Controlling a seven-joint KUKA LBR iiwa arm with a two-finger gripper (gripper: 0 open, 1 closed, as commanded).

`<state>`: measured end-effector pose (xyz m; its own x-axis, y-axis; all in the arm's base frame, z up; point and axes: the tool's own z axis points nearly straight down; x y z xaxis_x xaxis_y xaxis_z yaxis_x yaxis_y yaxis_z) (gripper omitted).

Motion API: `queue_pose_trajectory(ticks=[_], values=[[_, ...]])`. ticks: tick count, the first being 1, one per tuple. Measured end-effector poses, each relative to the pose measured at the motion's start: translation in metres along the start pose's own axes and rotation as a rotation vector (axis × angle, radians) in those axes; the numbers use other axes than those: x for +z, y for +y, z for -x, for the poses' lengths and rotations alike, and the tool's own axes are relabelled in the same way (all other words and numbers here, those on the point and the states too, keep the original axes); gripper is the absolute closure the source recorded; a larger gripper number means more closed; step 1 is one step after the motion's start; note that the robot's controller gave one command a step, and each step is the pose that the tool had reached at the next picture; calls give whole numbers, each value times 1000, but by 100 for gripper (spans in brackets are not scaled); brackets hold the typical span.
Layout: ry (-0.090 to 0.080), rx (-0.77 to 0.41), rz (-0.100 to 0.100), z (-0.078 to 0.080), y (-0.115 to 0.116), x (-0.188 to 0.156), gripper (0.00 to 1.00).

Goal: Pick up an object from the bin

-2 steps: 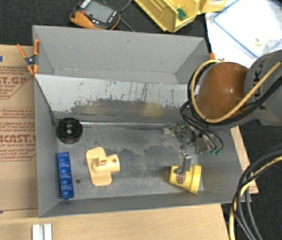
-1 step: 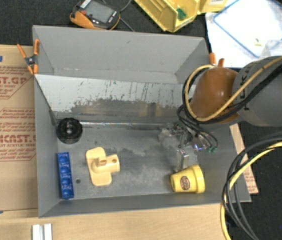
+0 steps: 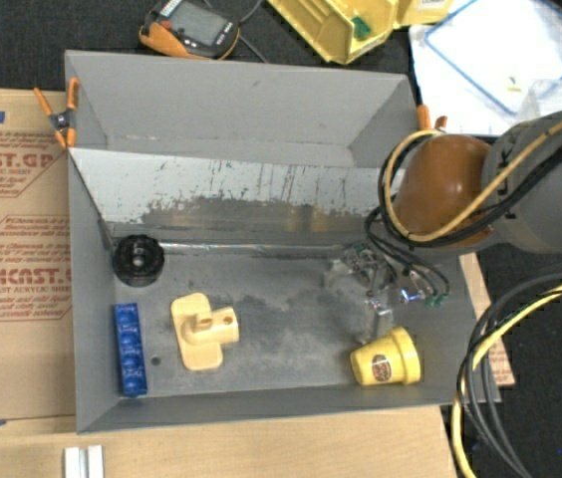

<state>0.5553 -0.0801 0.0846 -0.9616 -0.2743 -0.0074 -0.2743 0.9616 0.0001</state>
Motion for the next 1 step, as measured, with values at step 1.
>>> queue_pose_trajectory(ticks=[1], values=[[-2, 81, 3, 23, 70, 15, 0]])
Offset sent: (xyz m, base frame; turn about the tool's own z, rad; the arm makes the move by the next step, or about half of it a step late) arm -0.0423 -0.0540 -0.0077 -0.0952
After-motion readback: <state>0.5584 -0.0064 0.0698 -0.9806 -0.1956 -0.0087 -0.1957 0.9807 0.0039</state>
